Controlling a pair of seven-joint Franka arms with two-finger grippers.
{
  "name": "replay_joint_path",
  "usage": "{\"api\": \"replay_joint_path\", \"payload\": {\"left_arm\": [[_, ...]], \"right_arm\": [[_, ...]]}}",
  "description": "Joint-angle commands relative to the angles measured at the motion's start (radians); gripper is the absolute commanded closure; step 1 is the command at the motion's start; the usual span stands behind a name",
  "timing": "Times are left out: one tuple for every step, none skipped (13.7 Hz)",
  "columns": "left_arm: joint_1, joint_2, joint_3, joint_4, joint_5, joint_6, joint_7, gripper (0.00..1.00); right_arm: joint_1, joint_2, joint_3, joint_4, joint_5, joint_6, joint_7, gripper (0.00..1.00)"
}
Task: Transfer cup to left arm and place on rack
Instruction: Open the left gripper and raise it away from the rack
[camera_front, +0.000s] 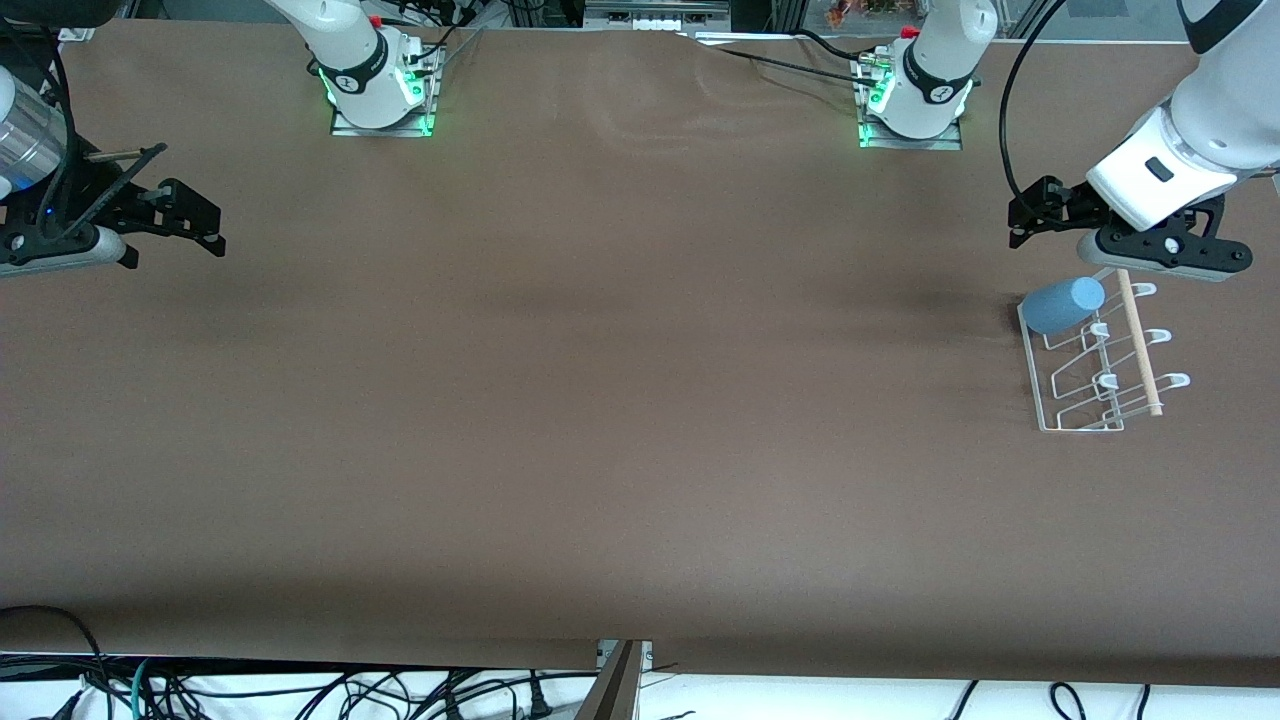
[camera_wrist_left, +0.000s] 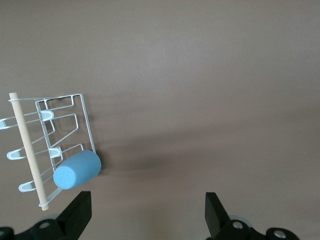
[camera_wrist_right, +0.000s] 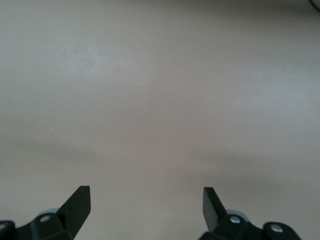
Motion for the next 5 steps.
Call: {"api": "replay_joint_path", "payload": {"left_arm": [[-0.005, -0.007, 0.011, -0.006, -0.007, 0.007, -0.013, 0.00], [-0.007, -0.006, 0.011, -0.006, -0.007, 0.013, -0.012, 0.00], [-0.007, -0.007, 0.011, -0.007, -0.007, 0.013, -0.010, 0.00], [-0.005, -0.007, 0.011, -0.007, -0.007, 0.013, -0.004, 0.00], [-0.005, -0.007, 0.011, -0.007, -0.007, 0.013, -0.001, 0.00]], "right_arm": [[0.006, 0.010, -0.005, 0.025, -0.013, -0.007, -0.005, 0.01], [0.006, 0.010, -0.005, 0.025, -0.012, -0.007, -0.005, 0.01], [0.006, 0.015, -0.005, 0.025, -0.013, -0.007, -0.005, 0.01], [0.006, 0.015, -0.005, 0.025, -0.013, -0.007, -0.005, 0.01], [0.006, 0.015, -0.005, 0.025, -0.013, -0.007, -0.005, 0.01]]}}
